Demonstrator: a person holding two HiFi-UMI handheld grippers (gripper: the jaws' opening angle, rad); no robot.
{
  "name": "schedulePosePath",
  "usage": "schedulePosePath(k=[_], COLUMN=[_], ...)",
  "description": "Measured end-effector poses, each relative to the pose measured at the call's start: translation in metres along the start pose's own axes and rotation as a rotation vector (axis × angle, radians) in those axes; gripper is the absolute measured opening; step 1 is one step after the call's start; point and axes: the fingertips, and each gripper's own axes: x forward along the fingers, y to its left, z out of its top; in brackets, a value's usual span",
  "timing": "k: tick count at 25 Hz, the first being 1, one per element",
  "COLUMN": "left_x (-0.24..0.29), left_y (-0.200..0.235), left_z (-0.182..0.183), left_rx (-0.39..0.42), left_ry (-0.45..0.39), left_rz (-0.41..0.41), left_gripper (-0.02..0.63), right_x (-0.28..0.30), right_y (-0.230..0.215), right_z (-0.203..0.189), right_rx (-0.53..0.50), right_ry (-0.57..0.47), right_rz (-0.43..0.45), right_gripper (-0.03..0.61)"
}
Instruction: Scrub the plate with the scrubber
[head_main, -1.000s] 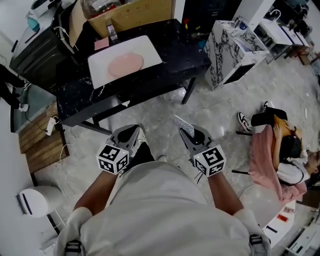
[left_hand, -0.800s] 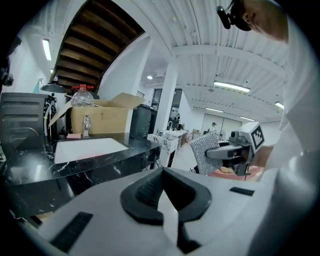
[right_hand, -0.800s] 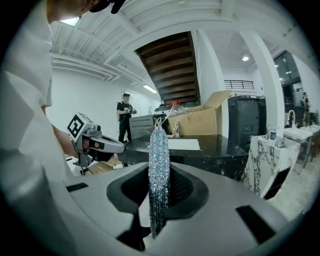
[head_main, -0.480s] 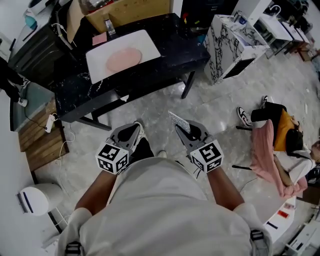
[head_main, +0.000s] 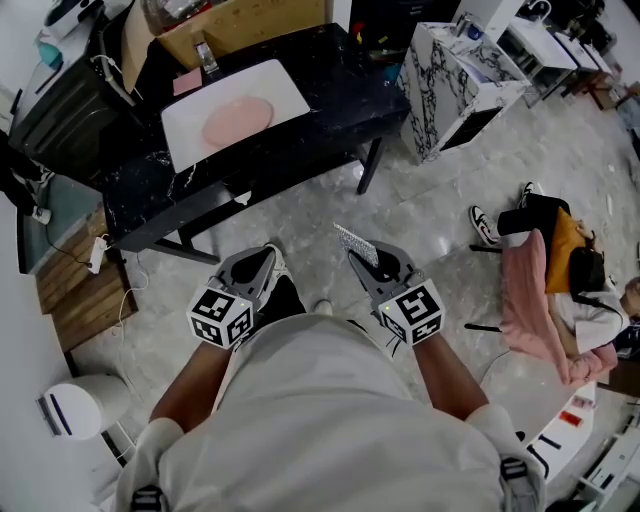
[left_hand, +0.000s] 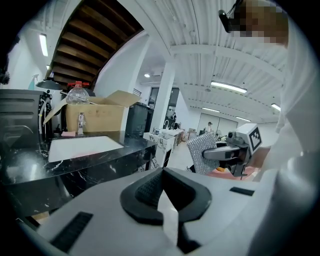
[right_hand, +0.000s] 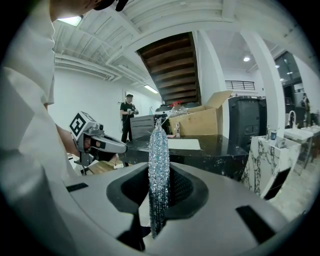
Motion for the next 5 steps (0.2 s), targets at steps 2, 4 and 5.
schedulePosePath(k=[2,4,5], left_x=[0.0018,0.0035,0.0043], left_y=[-0.0004,0.0000,0.0004], left_z=[0.0001,0.0005,0.0008], left_rx=[0.006,0.009,0.011], left_ry=[0.005,0.008,0.010], left_rz=[0.000,0.000,0.001], left_gripper=[-0.005,-0.005,-0.005], right_x=[0.0000,0.0011,0.0017], right_y=[-0.0006,-0.0011,-0.0013], right_z=[-0.0013,-0.0023,-0.0026], right_rx=[0.005,0.013,0.017], right_ry=[0.000,0.000,0.000], right_rz=[0.004,0.011,0.015], right_gripper=[0.078,0.078,0.078])
